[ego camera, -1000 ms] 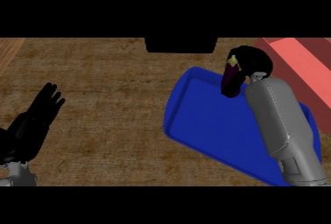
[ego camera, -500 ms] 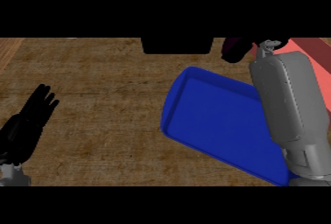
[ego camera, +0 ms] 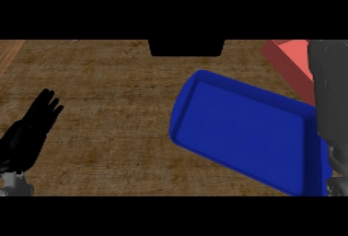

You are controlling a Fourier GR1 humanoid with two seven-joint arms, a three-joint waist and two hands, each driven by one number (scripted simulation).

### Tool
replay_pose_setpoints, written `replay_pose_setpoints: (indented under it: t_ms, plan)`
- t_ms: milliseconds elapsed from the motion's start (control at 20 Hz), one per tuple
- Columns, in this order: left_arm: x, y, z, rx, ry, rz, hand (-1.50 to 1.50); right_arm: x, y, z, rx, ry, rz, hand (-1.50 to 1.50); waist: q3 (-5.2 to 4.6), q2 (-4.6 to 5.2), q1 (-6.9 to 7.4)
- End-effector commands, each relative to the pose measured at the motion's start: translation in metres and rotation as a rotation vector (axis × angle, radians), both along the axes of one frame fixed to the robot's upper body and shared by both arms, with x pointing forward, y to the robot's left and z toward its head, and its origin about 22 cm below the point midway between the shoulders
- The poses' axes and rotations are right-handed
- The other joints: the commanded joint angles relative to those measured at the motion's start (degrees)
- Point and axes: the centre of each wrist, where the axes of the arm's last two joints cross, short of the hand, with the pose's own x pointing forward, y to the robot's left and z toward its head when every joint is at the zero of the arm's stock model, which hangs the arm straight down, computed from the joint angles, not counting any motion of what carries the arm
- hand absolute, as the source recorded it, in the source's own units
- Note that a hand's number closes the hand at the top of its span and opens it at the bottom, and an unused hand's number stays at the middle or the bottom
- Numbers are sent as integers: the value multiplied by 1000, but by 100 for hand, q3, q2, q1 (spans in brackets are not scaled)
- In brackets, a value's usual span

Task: Pick the eggplant from the tray and place it in the cardboard box

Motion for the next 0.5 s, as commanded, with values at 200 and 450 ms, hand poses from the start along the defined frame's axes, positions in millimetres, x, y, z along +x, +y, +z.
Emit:
replay_pose_setpoints:
  t_ms: [200,450]
  plan:
    - [1,-6,21,-5,-16,-3,0,9,-51,30,-20,-18,-106,150,3,14,64]
    - [1,-5,15,14,-8,-24,0,23,-94,-16,-30,4,-90,150,4,34,89]
